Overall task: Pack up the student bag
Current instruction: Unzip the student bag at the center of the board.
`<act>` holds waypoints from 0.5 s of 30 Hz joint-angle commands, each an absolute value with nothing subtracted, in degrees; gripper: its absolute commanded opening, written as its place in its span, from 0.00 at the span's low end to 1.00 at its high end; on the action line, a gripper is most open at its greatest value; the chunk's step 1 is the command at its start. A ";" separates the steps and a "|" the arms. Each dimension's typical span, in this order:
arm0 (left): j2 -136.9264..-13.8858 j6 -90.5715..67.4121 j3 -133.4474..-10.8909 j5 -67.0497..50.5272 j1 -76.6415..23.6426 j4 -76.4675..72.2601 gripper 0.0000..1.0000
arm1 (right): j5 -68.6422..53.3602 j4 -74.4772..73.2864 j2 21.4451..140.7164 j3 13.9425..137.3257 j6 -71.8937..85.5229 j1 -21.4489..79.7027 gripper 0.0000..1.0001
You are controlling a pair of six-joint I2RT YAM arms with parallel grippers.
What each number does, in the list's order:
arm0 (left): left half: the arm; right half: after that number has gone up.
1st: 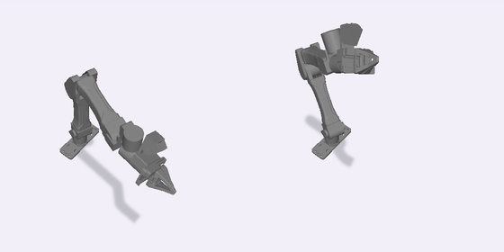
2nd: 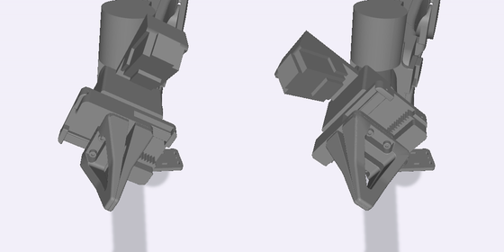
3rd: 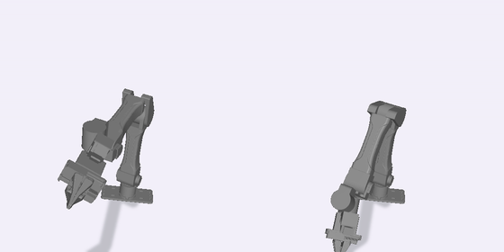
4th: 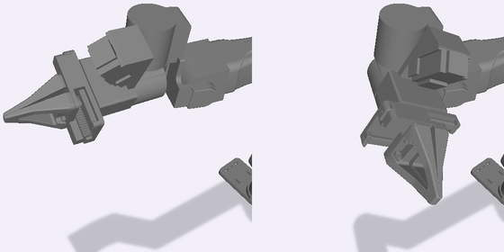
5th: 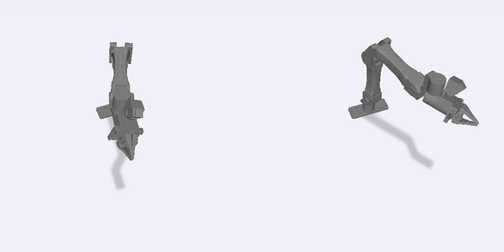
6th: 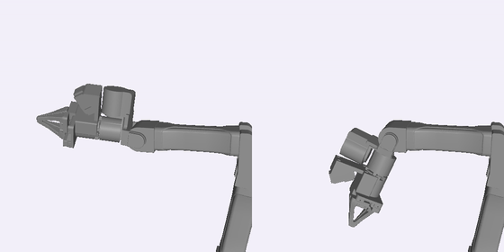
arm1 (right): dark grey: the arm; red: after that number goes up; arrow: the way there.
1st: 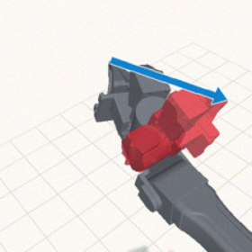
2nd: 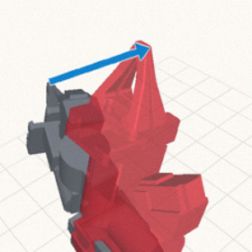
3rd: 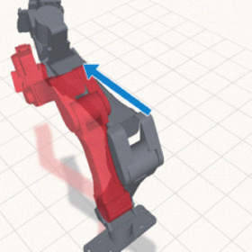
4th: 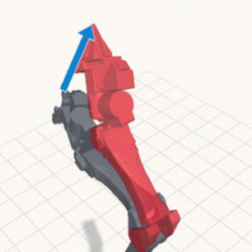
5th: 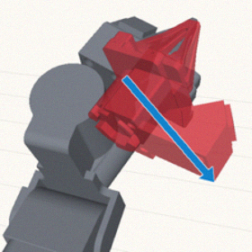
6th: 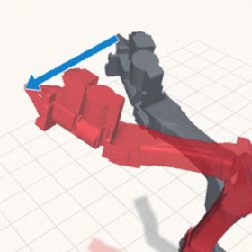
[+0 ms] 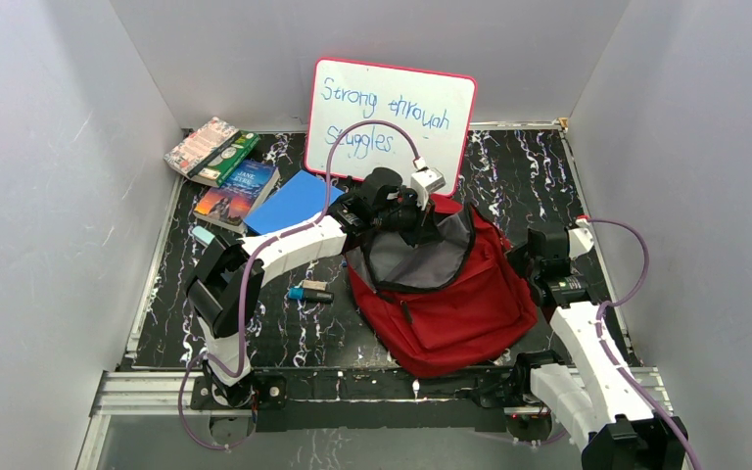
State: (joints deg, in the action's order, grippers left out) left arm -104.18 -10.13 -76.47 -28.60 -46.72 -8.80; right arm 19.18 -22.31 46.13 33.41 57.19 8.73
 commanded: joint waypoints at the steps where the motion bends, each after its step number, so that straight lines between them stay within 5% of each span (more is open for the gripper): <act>1: -101.33 -10.02 -77.43 -26.87 -45.82 -9.84 0.00 | 21.36 -28.70 45.09 35.94 53.55 8.66 0.00; 15: -101.26 -11.17 -78.87 -29.73 -45.80 -9.84 0.00 | 25.76 -26.86 43.54 37.55 49.30 8.62 0.00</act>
State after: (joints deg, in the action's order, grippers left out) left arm -104.18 -10.55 -76.47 -28.40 -46.72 -8.27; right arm 21.56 -29.76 41.60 33.67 53.30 8.73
